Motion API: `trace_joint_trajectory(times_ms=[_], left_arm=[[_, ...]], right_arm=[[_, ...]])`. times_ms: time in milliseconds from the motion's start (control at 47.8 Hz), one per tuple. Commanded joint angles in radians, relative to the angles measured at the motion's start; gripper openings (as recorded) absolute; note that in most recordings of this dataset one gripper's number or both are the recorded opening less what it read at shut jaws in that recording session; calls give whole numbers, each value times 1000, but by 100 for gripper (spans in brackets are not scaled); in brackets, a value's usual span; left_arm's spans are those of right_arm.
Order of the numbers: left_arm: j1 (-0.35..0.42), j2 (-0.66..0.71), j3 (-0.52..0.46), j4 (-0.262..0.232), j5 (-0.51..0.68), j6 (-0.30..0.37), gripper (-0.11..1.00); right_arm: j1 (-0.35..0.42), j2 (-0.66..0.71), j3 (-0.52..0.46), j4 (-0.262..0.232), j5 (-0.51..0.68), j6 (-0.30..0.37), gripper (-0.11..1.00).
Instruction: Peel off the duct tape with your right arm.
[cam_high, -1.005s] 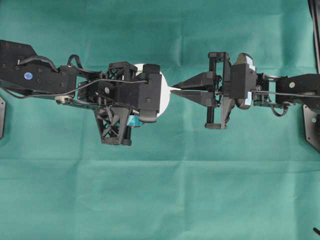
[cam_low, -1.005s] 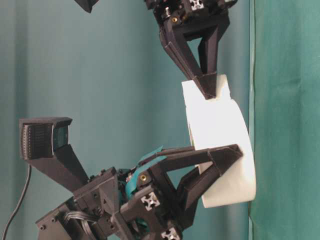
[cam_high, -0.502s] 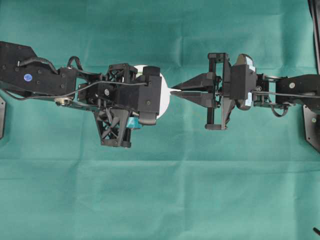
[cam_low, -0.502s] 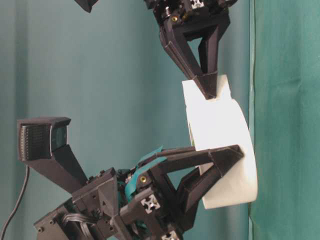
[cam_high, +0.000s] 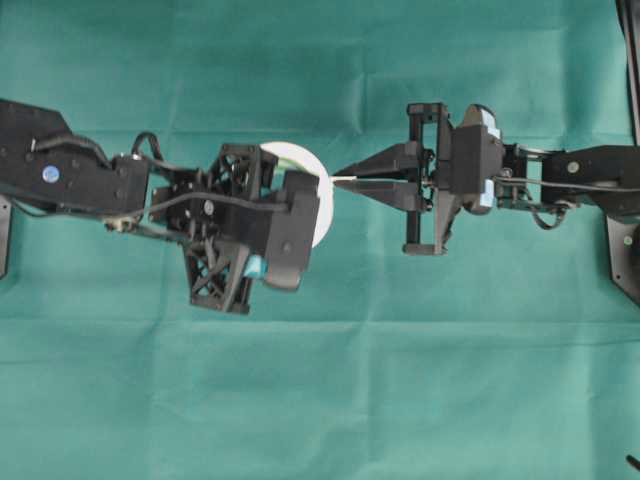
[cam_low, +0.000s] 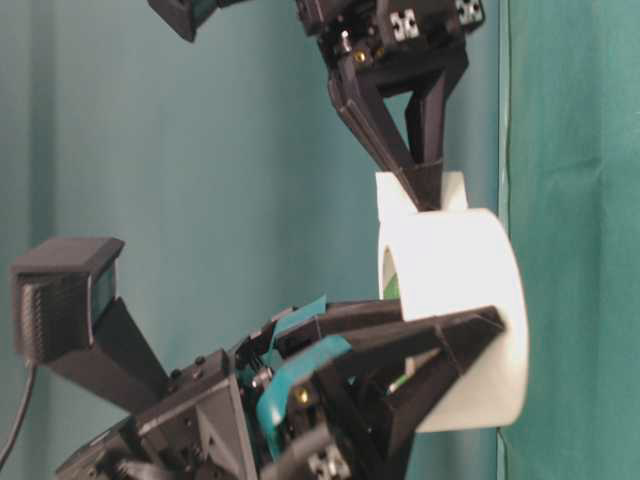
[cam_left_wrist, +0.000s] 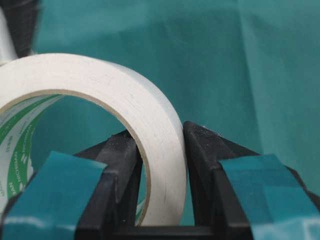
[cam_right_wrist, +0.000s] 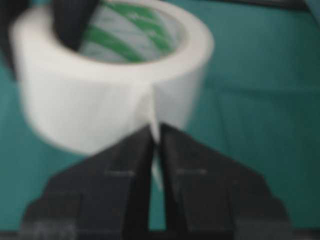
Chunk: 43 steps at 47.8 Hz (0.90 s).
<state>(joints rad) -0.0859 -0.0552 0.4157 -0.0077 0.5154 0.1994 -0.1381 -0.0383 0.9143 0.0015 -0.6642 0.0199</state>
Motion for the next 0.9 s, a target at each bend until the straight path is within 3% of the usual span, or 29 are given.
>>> trace_joint_trajectory(times_ms=[0,649,879], left_arm=[[-54,-41,-21,-5,-6,29,22],[-74,-32,-49,-5,-34,37,22],[-92,-20,-80,-5,-43,84,22]], right_arm=[[-43,5,-29,5,-9,0,-9],[-115,60,-69,5,-9,0,-9],[-146,64,-78,5,-14,0,-9]])
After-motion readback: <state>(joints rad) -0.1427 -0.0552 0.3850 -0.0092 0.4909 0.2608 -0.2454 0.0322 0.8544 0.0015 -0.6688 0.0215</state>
